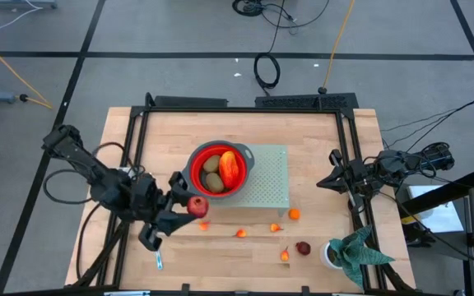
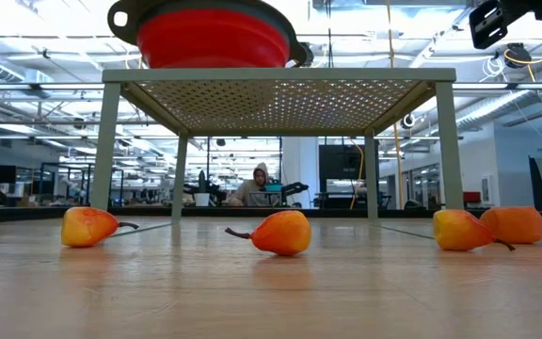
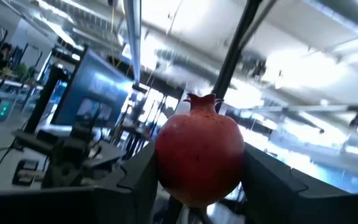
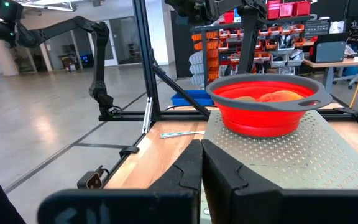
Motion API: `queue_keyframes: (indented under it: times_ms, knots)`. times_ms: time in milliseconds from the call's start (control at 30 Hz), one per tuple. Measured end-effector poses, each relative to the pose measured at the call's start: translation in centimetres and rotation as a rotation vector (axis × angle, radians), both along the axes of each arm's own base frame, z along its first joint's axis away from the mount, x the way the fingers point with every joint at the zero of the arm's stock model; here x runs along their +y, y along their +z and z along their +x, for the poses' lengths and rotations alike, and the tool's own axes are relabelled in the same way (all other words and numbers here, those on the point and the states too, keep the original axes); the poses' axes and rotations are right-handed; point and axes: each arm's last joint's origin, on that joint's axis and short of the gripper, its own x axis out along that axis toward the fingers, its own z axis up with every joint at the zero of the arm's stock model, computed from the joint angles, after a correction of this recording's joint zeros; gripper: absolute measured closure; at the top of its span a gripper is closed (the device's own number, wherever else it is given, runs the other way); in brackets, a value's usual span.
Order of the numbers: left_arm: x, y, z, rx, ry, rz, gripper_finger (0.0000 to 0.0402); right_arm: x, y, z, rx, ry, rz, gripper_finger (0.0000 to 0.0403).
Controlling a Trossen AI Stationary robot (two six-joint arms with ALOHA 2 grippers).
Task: Pick & Place Fruit
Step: Put the pomegranate fruit into the strainer
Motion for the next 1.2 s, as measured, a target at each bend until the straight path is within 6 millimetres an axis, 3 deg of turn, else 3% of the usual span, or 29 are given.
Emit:
queue_keyframes:
  times_ms: [500,833,1200]
  knots:
    - [0.0,-0.1,0.1,0.016,0.029,0.007,0.0216,0.0,0.0,0.0,0.000,-0.002,0.000,0.0403]
    - [0.6,-3.9,0.8,0.425,0.457,0.137,0.0213,0.0,0.0,0.0,0.001,-0.002,0.000,0.0403]
    - [1.4,-4.4,0.4,0.582,0.841,0.390,0.0213,0.0,0.0,0.0,0.001,-0.003,0.000,0.0403]
